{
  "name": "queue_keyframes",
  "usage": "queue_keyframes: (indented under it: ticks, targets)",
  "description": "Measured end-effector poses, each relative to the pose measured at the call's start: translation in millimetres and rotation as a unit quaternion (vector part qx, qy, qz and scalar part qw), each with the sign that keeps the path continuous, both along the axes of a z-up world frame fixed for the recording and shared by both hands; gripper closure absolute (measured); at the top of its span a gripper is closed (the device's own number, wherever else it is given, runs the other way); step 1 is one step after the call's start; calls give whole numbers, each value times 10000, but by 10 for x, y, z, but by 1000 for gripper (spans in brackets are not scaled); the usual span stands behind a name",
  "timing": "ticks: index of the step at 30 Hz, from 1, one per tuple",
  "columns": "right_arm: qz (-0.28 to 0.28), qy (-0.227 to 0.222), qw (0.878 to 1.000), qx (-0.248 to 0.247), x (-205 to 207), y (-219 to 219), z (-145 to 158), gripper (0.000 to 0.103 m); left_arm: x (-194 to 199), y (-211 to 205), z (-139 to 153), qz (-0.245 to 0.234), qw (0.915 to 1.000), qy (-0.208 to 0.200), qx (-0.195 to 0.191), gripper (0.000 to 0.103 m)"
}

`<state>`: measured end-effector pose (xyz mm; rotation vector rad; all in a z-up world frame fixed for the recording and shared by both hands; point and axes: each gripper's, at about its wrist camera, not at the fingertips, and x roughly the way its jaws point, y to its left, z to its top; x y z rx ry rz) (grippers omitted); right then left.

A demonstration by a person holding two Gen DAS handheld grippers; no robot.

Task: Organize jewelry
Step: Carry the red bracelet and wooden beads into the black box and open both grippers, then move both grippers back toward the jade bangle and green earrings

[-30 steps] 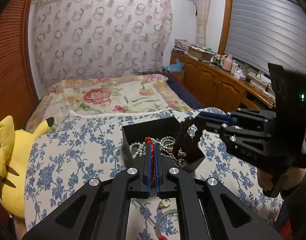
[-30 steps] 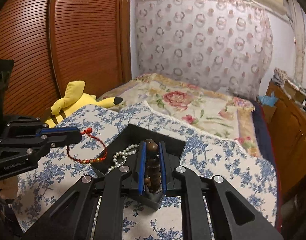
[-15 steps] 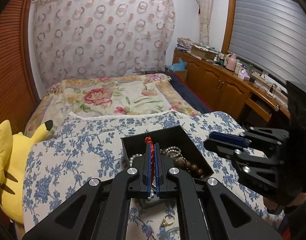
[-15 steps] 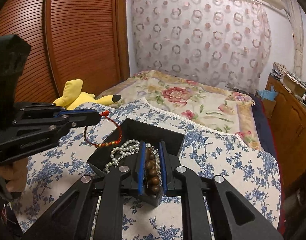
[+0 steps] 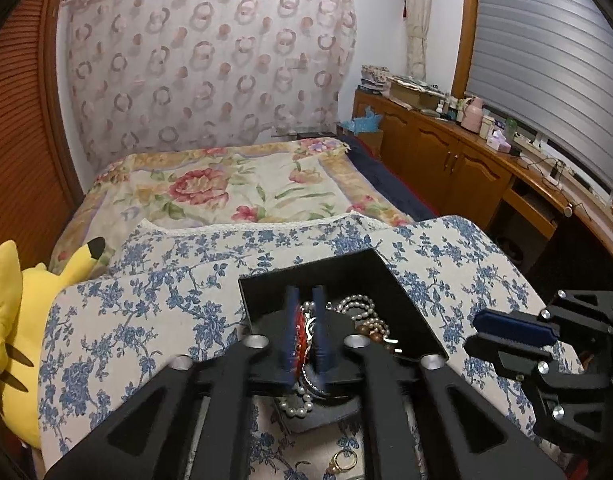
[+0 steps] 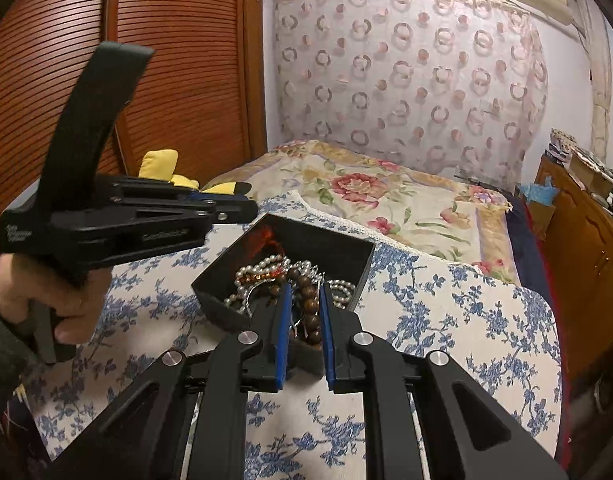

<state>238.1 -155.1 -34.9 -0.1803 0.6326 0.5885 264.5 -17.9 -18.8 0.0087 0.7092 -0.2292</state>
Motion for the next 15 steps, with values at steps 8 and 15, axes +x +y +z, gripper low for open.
queue_keyframes:
  ticks: [8,15]
  targets:
    - [13,107,9998,171,-189,-111,-117,84,-236,92,-51,90,9998,-159,-6,27]
    - [-108,250,9993,274,-324,-229,-235,66,-558,243,-149,121,9996,-245,-81,8]
